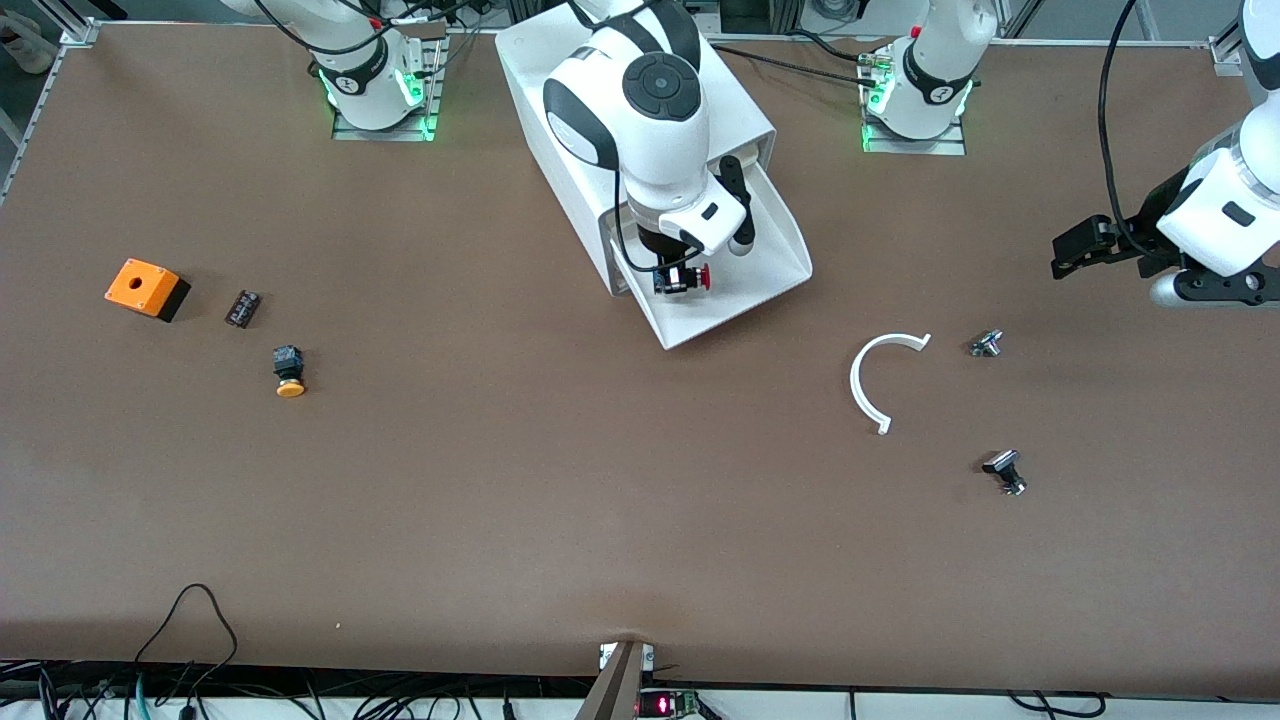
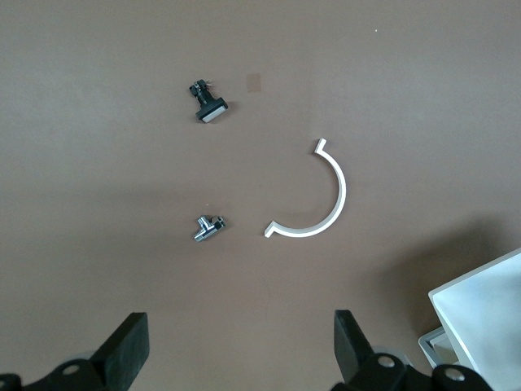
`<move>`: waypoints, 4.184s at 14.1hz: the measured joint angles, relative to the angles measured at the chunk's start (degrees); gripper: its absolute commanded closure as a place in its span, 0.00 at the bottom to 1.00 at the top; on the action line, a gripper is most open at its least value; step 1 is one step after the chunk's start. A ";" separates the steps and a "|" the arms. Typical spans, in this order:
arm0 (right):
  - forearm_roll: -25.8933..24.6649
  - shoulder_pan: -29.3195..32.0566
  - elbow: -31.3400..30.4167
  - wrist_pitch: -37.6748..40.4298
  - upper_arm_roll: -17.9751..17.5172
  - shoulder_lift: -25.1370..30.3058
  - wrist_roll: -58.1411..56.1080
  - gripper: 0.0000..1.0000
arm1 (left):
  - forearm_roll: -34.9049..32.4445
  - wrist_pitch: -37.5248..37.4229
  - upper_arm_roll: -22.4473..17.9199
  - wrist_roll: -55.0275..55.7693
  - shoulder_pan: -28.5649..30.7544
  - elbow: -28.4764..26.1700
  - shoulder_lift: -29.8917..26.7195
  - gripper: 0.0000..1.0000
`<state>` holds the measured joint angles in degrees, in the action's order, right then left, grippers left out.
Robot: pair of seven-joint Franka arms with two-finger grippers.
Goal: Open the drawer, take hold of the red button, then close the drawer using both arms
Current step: 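Lower the right gripper into the drawer and grasp the red button, then lift the red button out of the drawer with the right gripper, then carry the red button beside the yellow button while the left gripper returns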
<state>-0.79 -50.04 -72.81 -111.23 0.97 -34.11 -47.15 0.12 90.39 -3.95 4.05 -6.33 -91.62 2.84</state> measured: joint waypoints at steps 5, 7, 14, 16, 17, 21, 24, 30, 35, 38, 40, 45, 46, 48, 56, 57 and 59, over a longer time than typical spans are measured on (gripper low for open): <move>-0.13 0.31 0.14 5.27 8.68 7.68 -0.01 0.68 | 0.00 -0.75 1.70 0.00 -0.08 0.14 0.00 0.00; -0.12 0.60 -0.09 4.98 12.70 8.04 -0.01 0.67 | 0.00 -1.38 2.18 0.00 -0.09 0.74 0.00 0.00; 1.44 7.75 -0.70 1.82 15.07 5.92 3.50 0.67 | 0.00 -2.37 2.41 0.23 -0.06 1.90 -0.01 0.00; 1.56 10.32 -0.71 1.88 15.15 5.93 3.75 0.67 | 0.00 -2.40 2.39 0.25 0.00 1.92 0.00 0.00; 1.62 11.42 -0.71 1.90 15.17 5.94 3.87 0.67 | 0.00 -2.41 2.36 0.28 0.10 1.92 -0.01 0.00; 1.70 14.81 -0.77 1.84 15.24 5.82 7.58 0.68 | 0.00 -2.46 1.71 0.29 0.51 1.93 0.00 0.00; 1.70 15.66 -0.84 1.84 15.25 5.15 10.49 0.67 | 0.00 -2.50 1.60 0.29 0.72 1.93 0.08 0.00; 1.73 18.67 -1.42 1.77 15.27 1.81 17.44 0.71 | 0.00 -2.49 1.60 0.29 1.24 5.05 3.48 0.00; 1.80 19.87 -11.31 -7.57 15.32 1.03 26.64 0.71 | 0.00 -3.05 2.06 0.29 1.02 5.88 6.50 0.00; 2.00 21.87 -22.23 -15.16 15.33 4.19 33.03 0.71 | -0.06 -3.77 2.11 -0.11 1.05 5.91 9.86 0.00; 2.01 22.45 -29.60 -20.03 15.32 6.70 36.26 0.71 | -1.34 -3.76 2.11 -0.85 1.12 6.00 11.38 0.00; 2.06 25.16 -46.01 -29.88 15.32 11.65 42.08 0.71 | 4.75 -4.05 2.10 3.63 1.95 6.01 12.91 0.00; 2.05 26.97 -47.95 -30.26 15.32 12.73 42.05 0.71 | 6.16 -3.93 2.30 5.96 1.94 5.99 13.46 0.00; 2.05 30.40 -50.13 -30.08 15.33 14.13 41.95 0.71 | 7.10 -1.60 4.35 10.80 1.85 5.40 14.75 0.00; 2.06 34.17 -52.49 -29.96 13.39 10.99 42.38 0.70 | 7.16 18.99 12.94 27.26 0.23 -5.30 17.63 0.00; 2.06 34.19 -52.49 -29.96 13.39 11.00 42.38 0.63 | 7.16 21.17 13.45 29.42 -0.73 -6.86 17.93 0.00; 2.08 34.27 -52.49 -29.95 13.38 11.01 42.45 0.00 | 7.16 22.83 13.80 33.25 -2.66 -8.38 18.14 0.00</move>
<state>1.28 -15.76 -125.30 -141.19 14.35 -23.10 -4.69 7.28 113.22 9.86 37.31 -8.99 -100.00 20.98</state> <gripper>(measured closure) 0.581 0.000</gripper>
